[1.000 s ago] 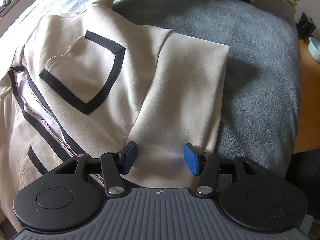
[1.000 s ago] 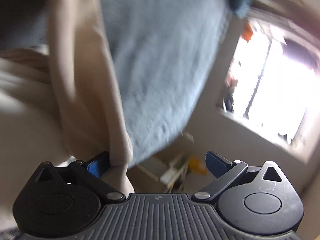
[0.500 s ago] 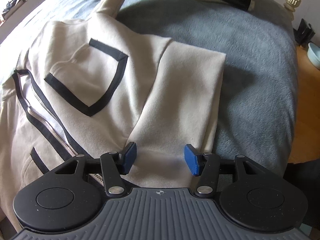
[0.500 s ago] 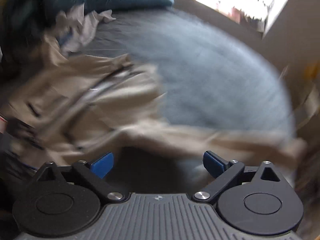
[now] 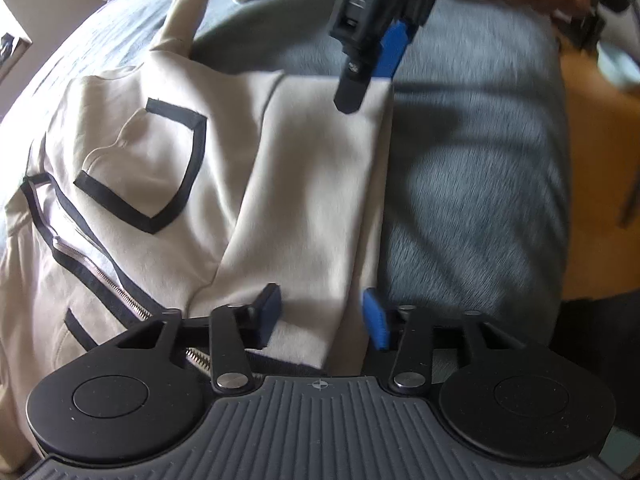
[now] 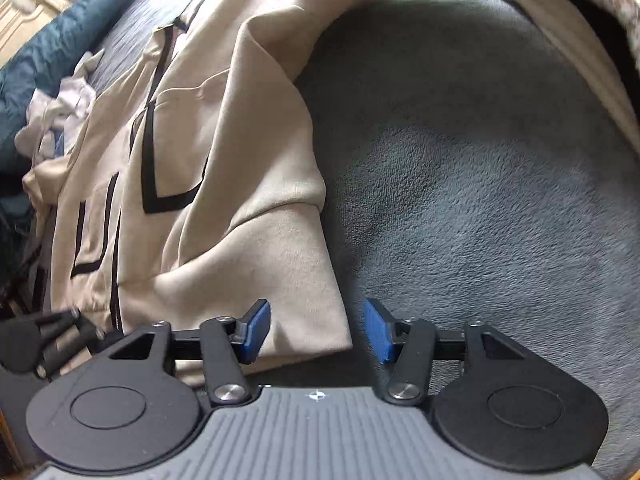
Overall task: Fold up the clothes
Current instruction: 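Grasp the hoodie side edge with the left tool while the right tool pins the folded sleeve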
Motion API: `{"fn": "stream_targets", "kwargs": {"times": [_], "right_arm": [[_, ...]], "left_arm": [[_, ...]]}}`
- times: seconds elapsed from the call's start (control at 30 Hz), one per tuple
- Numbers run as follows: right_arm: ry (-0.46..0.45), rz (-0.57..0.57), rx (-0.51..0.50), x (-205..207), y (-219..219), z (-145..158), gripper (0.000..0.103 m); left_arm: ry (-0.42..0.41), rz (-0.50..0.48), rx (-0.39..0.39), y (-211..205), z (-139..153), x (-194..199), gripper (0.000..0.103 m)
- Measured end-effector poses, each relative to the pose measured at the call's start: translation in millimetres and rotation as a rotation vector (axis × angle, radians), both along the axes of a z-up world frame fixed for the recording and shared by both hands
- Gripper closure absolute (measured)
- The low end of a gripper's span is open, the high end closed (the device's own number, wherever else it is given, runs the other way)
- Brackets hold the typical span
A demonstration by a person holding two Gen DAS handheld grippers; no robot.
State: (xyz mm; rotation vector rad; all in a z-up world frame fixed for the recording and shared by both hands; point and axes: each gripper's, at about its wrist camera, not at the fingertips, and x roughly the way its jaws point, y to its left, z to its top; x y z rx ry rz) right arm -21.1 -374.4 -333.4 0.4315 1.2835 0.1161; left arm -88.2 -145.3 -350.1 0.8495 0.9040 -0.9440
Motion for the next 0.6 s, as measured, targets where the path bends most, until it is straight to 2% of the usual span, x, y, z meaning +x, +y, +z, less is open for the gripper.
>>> {"fn": "stream_targets", "kwargs": {"times": [0.13, 0.33, 0.4, 0.43, 0.47, 0.5, 0.6], "right_arm": [[-0.014, -0.013, 0.015, 1, 1, -4, 0.052], [-0.032, -0.019, 0.014, 5, 5, -9, 0.053], [-0.048, -0.01, -0.013, 5, 9, -9, 0.07], [-0.055, -0.009, -0.026, 4, 10, -7, 0.084], [-0.062, -0.008, -0.038, 2, 11, -6, 0.096], [-0.069, -0.008, -0.048, 0, 12, -3, 0.096], [-0.081, 0.003, -0.078, -9, 14, 8, 0.097]], "left_arm": [[-0.001, 0.018, 0.002, 3, 1, 3, 0.066], [-0.084, -0.07, 0.067, -2, -14, -12, 0.065], [-0.092, -0.064, 0.065, -4, -16, -13, 0.068], [-0.088, -0.05, 0.056, -3, -16, -12, 0.074], [-0.081, -0.033, 0.045, -3, -16, -11, 0.087], [-0.074, -0.013, 0.032, -2, -14, -11, 0.099], [-0.073, 0.031, -0.009, 1, -6, -15, 0.103]]}}
